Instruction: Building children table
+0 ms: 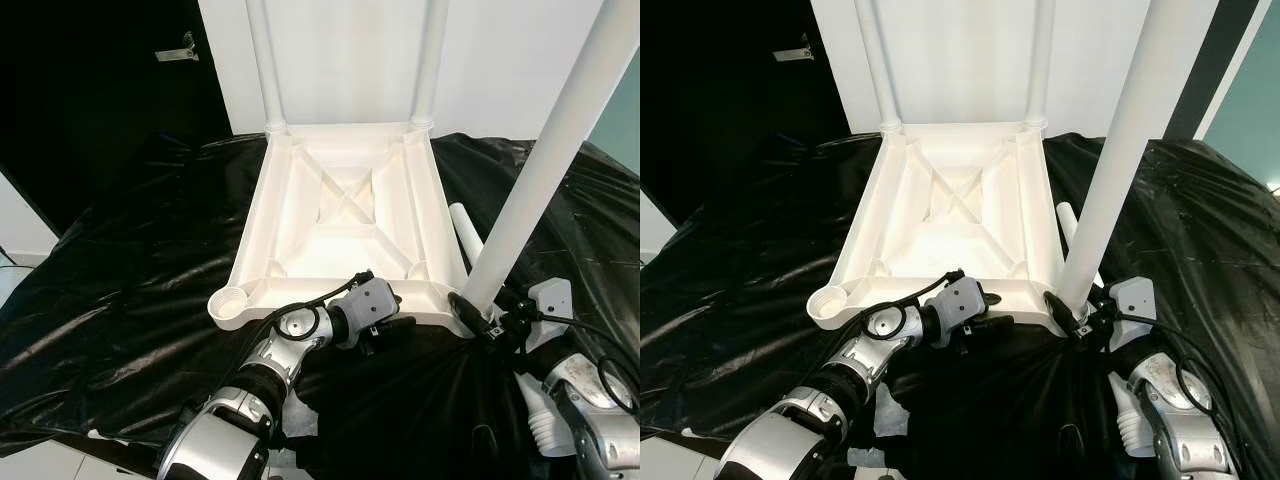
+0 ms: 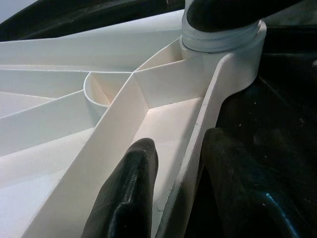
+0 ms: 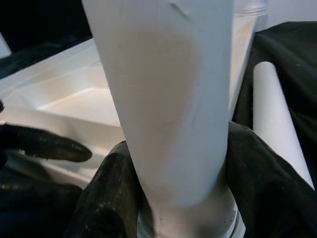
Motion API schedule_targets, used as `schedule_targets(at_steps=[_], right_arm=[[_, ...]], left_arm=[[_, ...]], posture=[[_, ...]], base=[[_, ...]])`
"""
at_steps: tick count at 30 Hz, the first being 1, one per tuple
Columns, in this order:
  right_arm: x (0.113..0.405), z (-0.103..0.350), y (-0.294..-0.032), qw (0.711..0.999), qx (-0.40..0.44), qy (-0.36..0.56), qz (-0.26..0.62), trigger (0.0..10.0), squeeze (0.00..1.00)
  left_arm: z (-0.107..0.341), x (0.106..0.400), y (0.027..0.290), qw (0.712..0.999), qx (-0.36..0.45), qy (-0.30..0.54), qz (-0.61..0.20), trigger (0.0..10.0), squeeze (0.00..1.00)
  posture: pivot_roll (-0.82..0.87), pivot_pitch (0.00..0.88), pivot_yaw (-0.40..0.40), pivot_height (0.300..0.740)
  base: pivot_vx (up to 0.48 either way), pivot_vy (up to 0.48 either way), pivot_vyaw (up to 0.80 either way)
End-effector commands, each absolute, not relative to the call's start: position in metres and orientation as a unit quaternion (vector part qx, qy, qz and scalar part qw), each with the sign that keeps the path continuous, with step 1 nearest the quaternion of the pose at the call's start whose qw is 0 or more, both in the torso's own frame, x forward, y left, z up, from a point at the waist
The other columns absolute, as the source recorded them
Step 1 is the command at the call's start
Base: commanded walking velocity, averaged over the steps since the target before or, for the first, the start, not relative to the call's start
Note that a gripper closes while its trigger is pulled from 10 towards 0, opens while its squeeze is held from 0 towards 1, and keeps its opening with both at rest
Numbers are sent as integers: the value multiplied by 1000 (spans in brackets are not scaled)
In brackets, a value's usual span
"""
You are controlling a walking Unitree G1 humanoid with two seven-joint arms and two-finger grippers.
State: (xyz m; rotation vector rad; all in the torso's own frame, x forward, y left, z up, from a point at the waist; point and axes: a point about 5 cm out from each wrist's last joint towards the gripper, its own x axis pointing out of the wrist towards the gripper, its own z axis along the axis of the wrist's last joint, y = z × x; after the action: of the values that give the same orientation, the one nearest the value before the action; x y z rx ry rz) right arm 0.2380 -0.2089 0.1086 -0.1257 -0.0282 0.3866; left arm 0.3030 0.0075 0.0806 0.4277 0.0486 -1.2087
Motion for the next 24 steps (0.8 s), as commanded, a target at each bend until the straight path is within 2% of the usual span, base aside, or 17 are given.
schedule_targets(at_steps=[1,2,6,9,20,21,22,23,24], right_arm=[[231,94,-189,974,-48,16,220,0,0],[230,91,-185,987,-27,0,157,0,0],[229,90,-183,992,-18,-7,127,0,0],[225,90,-174,999,-2,-45,14,0,0],[225,91,-169,998,-19,-58,-26,0,0],[226,90,-168,998,-18,-57,-29,706,0],[226,90,-168,998,-18,-57,-29,706,0],[227,90,-167,998,-18,-55,-30,10000,0],[227,90,-167,998,-18,-55,-30,10000,0]], left_arm=[[51,290,10,814,189,87,-543,10000,0],[51,291,11,814,190,87,-542,10000,0],[51,291,11,814,191,87,-541,10000,0],[51,293,13,815,193,87,-539,10000,0],[51,294,20,816,199,89,-535,10000,0],[51,295,20,817,199,89,-534,10000,0],[51,295,20,817,199,89,-534,10000,0],[51,295,20,817,199,88,-534,10000,0],[51,295,20,817,199,88,-534,10000,0]], posture=[[-93,0,8,740],[-89,0,3,740],[-86,0,3,740],[-74,0,5,740],[-57,0,10,740],[-57,0,12,740],[-57,0,12,740],[-57,0,13,740],[-57,0,13,740]], base=[[0,0,0],[0,0,0],[0,0,0],[0,0,0],[0,0,0],[0,0,0],[0,0,0],[0,0,0],[0,0,0]])
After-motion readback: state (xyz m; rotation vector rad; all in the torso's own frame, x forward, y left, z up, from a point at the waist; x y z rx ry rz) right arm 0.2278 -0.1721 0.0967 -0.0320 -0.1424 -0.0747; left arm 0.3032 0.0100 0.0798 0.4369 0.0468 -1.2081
